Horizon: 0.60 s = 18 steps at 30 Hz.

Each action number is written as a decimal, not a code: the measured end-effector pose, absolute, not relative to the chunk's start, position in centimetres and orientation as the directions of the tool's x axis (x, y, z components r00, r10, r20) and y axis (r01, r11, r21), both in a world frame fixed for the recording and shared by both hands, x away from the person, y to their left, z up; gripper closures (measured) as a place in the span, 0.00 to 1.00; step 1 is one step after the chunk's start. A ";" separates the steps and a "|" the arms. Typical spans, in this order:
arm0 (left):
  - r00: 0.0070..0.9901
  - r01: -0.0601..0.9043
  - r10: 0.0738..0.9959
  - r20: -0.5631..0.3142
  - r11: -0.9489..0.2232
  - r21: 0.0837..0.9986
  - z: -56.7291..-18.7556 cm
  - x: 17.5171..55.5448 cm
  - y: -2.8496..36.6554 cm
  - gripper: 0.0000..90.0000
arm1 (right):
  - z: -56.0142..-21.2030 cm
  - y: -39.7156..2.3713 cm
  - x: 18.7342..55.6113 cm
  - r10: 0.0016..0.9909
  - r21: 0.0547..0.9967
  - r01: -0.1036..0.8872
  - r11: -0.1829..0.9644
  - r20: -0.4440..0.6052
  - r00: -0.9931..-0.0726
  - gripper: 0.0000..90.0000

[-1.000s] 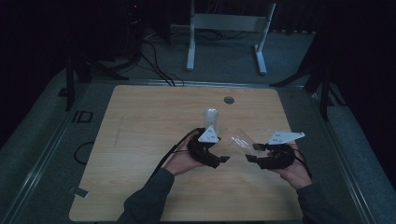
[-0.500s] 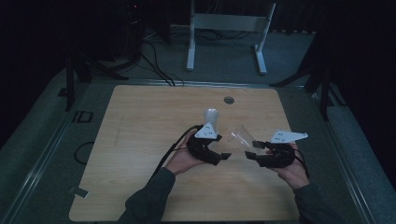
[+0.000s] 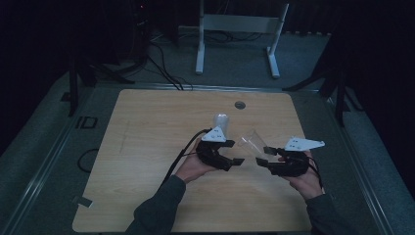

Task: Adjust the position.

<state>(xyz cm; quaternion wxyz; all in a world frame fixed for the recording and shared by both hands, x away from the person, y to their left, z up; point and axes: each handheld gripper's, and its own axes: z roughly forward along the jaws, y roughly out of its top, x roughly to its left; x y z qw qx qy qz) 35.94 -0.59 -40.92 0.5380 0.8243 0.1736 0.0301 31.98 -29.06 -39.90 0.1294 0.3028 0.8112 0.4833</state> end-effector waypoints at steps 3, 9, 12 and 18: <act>0.937 0.252 0.322 -0.135 -0.360 0.898 -40.9 36.0 -0.6 0.27 | -40.0 -29.1 32.0 0.625 0.868 0.366 0.335 0.086 -0.776 0.47; 0.933 0.259 0.333 -0.137 -0.354 0.899 -40.9 36.0 -0.7 0.27 | -40.1 -29.6 31.9 0.646 0.875 0.373 0.308 0.096 -0.758 0.47; 0.933 0.256 0.333 -0.135 -0.355 0.899 -40.9 36.0 -0.8 0.27 | -40.1 -29.8 31.9 0.655 0.879 0.376 0.293 0.101 -0.748 0.47; 0.932 0.256 0.339 -0.132 -0.352 0.900 -40.9 35.9 -0.9 0.27 | -40.1 -30.5 31.9 0.704 0.879 0.395 0.269 0.101 -0.703 0.47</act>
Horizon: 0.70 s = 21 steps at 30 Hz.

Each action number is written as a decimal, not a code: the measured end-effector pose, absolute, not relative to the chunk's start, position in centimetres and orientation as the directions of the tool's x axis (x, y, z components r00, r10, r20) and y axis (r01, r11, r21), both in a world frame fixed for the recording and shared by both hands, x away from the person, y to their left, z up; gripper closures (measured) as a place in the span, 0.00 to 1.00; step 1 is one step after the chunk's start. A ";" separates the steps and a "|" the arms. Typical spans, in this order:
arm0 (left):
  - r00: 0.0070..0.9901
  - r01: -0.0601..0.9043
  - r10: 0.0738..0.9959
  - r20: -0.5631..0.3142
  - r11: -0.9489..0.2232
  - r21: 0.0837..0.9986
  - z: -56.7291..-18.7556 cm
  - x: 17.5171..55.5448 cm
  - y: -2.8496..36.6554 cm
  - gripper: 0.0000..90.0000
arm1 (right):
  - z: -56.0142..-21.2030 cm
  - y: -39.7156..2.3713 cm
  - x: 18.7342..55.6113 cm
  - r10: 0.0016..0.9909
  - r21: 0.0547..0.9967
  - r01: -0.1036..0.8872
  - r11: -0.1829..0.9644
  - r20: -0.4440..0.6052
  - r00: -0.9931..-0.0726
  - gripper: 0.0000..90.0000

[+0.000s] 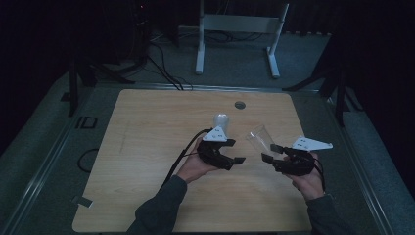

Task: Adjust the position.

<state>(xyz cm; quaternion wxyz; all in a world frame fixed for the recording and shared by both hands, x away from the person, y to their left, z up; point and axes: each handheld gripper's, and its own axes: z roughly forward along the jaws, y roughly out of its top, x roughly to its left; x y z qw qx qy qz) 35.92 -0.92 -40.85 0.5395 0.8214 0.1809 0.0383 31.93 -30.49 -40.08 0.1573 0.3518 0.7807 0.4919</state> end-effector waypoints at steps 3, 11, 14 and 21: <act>0.930 0.253 0.346 -0.127 -0.349 0.902 -40.8 35.9 -1.0 0.27 | -40.1 -30.6 31.9 0.721 0.878 0.396 0.268 0.090 -0.687 0.47; 0.920 0.275 0.366 -0.144 -0.337 0.900 -40.5 36.1 -1.5 0.27 | -40.2 -30.3 31.6 0.766 0.885 0.384 0.262 0.051 -0.641 0.47; 0.914 0.288 0.375 -0.157 -0.325 0.901 -40.5 36.1 -1.8 0.27 | -40.2 -30.2 31.5 0.772 0.892 0.375 0.254 0.046 -0.634 0.47; 0.894 0.338 0.388 -0.224 -0.256 0.906 -40.2 36.5 -2.1 0.27 | -40.2 -29.9 31.1 0.780 0.907 0.350 0.233 0.040 -0.625 0.47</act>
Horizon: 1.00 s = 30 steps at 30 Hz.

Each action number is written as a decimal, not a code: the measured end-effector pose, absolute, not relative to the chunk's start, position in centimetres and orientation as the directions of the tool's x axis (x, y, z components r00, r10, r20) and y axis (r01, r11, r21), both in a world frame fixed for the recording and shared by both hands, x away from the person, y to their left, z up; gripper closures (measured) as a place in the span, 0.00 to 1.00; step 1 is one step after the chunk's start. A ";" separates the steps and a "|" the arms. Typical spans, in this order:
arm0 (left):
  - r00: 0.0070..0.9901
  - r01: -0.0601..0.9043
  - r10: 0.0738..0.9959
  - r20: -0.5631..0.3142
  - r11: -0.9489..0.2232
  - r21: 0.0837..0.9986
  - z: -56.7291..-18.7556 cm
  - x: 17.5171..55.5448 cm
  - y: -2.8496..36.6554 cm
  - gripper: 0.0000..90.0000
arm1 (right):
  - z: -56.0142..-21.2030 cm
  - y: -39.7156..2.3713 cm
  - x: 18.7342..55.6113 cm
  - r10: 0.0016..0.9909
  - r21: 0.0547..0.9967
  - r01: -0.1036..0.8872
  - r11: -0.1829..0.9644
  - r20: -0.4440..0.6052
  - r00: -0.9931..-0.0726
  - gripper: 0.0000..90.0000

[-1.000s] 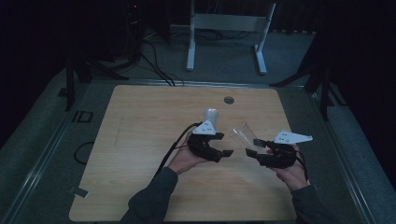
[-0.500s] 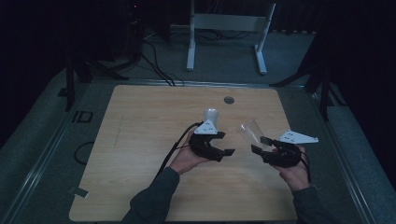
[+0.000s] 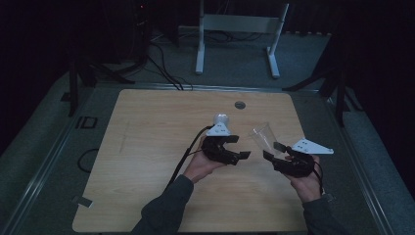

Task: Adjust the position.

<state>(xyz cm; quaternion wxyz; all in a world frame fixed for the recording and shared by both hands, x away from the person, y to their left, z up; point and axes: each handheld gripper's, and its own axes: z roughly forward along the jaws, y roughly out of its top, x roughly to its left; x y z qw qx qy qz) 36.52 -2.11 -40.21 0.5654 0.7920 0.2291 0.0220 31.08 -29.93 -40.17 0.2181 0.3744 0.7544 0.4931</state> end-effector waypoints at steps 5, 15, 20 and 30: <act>0.880 0.364 0.400 -0.258 -0.216 0.906 -40.1 36.7 -2.3 0.27 | -40.3 -29.5 30.8 0.786 0.913 0.337 0.229 0.032 -0.618 0.47; 0.865 0.384 0.412 -0.285 -0.180 0.906 -40.0 36.7 -2.7 0.27 | -40.4 -28.2 30.4 0.802 0.929 0.303 0.213 0.012 -0.598 0.47; 0.851 0.407 0.419 -0.318 -0.142 0.902 -39.9 36.8 -3.0 0.26 | -40.6 -28.0 30.2 0.813 0.937 0.295 0.185 0.023 -0.582 0.47; 0.842 0.417 0.427 -0.330 -0.126 0.900 -39.9 36.6 -3.6 0.26 | -41.0 -27.6 30.0 0.827 0.944 0.287 0.164 0.027 -0.561 0.47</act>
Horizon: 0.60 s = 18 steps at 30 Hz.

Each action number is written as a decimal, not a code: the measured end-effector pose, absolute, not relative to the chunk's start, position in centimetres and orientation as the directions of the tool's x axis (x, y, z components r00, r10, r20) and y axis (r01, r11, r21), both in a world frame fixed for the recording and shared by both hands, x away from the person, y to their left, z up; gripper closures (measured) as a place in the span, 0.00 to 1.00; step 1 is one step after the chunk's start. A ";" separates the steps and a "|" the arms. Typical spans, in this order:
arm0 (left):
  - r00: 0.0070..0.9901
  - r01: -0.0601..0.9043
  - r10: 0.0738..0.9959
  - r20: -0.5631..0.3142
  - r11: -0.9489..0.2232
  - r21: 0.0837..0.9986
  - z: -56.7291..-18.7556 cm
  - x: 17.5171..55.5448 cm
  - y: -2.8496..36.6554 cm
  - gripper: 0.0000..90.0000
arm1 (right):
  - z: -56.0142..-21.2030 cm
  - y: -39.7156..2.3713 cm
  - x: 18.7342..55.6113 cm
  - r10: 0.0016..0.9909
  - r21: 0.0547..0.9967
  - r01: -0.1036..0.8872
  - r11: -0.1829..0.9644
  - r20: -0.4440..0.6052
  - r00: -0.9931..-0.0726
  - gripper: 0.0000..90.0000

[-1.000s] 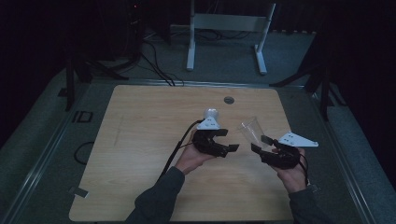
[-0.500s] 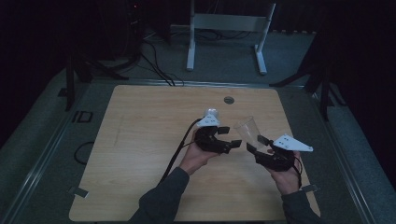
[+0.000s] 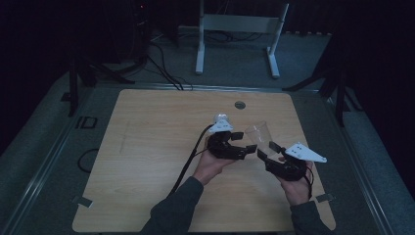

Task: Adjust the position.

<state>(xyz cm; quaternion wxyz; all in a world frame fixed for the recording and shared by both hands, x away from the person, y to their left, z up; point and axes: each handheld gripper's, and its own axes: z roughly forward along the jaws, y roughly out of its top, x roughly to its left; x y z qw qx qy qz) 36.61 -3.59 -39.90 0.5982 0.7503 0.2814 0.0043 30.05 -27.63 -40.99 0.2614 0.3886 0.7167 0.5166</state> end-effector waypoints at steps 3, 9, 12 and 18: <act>0.841 0.419 0.426 -0.334 -0.120 0.900 -39.9 36.6 -3.7 0.25 | -41.1 -27.6 30.0 0.830 0.945 0.285 0.163 0.025 -0.557 0.47; 0.831 0.433 0.429 -0.354 -0.100 0.896 -40.0 36.7 -4.0 0.24 | -41.2 -27.4 30.0 0.835 0.947 0.279 0.159 0.022 -0.549 0.47; 0.828 0.436 0.430 -0.359 -0.093 0.895 -40.0 36.7 -4.1 0.24 | -41.2 -27.3 30.0 0.837 0.948 0.276 0.160 0.018 -0.547 0.47; 0.822 0.443 0.435 -0.367 -0.084 0.893 -40.1 36.6 -4.3 0.22 | -41.5 -27.0 30.1 0.840 0.947 0.276 0.162 0.014 -0.542 0.47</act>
